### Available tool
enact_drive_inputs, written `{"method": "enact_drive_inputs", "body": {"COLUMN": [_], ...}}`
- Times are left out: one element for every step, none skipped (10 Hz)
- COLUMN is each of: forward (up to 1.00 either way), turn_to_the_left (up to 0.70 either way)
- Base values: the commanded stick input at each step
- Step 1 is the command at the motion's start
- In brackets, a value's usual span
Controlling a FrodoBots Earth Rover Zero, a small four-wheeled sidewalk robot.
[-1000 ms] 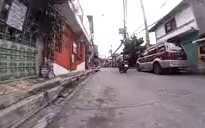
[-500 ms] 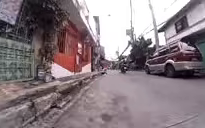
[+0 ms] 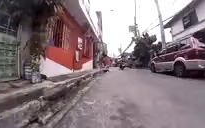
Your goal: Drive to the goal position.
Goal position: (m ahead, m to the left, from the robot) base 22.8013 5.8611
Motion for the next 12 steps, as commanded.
{"method": "enact_drive_inputs", "body": {"forward": [1.00, 1.00, 1.00, 1.00, 1.00, 1.00, 1.00, 1.00, 1.00, 1.00, 1.00, 1.00], "turn_to_the_left": [0.00, 0.00, 0.00, 0.00, 0.00, 0.00, 0.00, 0.00, 0.00, 0.00, 0.00, 0.00]}}
